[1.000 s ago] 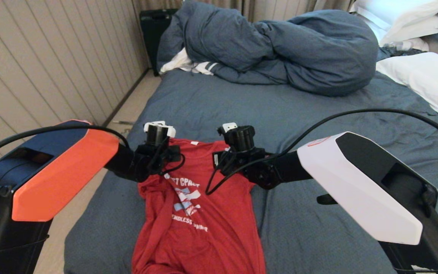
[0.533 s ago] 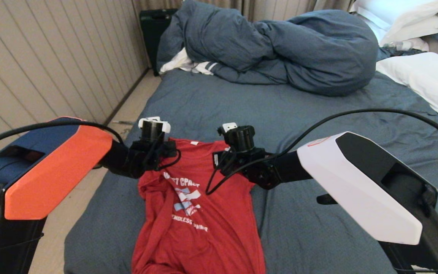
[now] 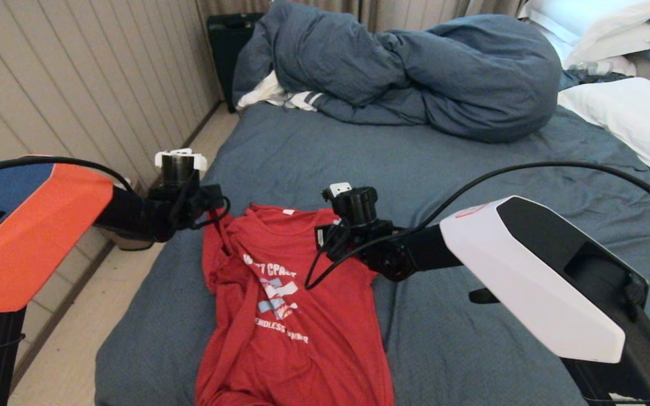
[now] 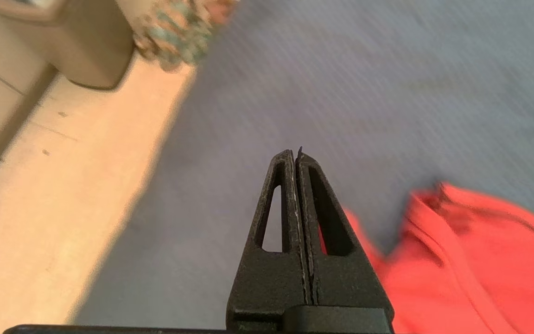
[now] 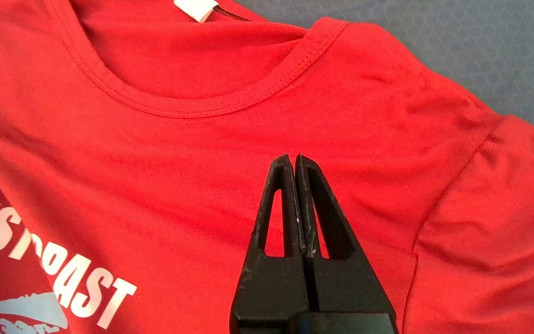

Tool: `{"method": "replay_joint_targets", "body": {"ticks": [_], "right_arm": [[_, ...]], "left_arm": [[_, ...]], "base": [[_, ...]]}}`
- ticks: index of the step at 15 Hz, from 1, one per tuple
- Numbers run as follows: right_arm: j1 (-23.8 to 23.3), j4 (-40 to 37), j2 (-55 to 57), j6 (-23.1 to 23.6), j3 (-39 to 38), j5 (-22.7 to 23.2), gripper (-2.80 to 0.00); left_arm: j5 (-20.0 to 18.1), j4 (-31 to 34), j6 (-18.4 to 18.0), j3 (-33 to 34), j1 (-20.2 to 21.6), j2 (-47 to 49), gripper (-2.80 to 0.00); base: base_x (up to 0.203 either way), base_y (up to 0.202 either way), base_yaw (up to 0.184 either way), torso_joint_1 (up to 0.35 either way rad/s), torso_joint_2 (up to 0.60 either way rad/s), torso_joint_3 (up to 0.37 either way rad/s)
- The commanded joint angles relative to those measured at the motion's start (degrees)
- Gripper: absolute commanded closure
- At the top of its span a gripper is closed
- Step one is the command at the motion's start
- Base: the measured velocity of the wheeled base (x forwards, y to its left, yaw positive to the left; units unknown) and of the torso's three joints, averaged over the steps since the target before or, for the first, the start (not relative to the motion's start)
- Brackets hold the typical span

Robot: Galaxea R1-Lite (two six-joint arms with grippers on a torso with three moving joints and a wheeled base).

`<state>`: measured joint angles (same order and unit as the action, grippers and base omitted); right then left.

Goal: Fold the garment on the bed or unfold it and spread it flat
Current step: Unford the red T-shirt

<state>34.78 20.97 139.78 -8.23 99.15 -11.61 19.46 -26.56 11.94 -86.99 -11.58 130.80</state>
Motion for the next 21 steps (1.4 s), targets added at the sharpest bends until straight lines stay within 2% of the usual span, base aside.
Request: {"method": "replay_joint_targets", "body": {"ticks": [1,2,4,7,9,11,13,21], "right_arm": [[0.0,0.1,0.0,0.0,0.0,-0.1,0.0],[0.0,0.2,0.0,0.0,-0.1,-0.1,0.0],[0.1,0.2,0.0,0.0,-0.2,-0.1,0.0],[0.1,0.3,-0.1,-0.1,-0.1,-0.1,0.0],[-0.2,0.2,-0.6,0.0,0.0,-0.1,0.0],[-0.2,0.2,-0.8,0.0,0.1,-0.1,0.0],[0.0,0.1,-0.8,0.0,-0.2,-0.1,0.0],[0.1,0.1,0.6,0.0,-0.1,-0.1,0.0]], "left_arm": [[0.0,-0.2,-0.2,-0.7,2.0,-0.7,0.0],[-0.5,-0.1,-1.0,-0.9,3.5,-1.4,0.0],[-4.4,0.4,-1.8,-1.1,5.6,-1.9,0.0],[-5.1,0.5,-1.8,-0.7,5.6,-1.0,0.0],[-5.2,0.6,-1.4,1.0,1.9,-0.6,0.0],[-5.0,0.5,0.2,4.1,-3.4,0.1,0.0],[-4.7,0.4,2.2,5.9,-6.7,0.2,0.0],[-4.6,0.3,2.3,6.6,-7.6,3.1,0.0]], "base": [[0.0,0.0,0.0,0.0,0.0,0.0],[0.0,0.0,0.0,0.0,0.0,0.0],[0.0,0.0,0.0,0.0,0.0,0.0],[0.0,0.0,0.0,0.0,0.0,0.0],[0.0,0.0,0.0,0.0,0.0,0.0],[0.0,0.0,0.0,0.0,0.0,0.0],[0.0,0.0,0.0,0.0,0.0,0.0],[0.0,0.0,0.0,0.0,0.0,0.0]]}}
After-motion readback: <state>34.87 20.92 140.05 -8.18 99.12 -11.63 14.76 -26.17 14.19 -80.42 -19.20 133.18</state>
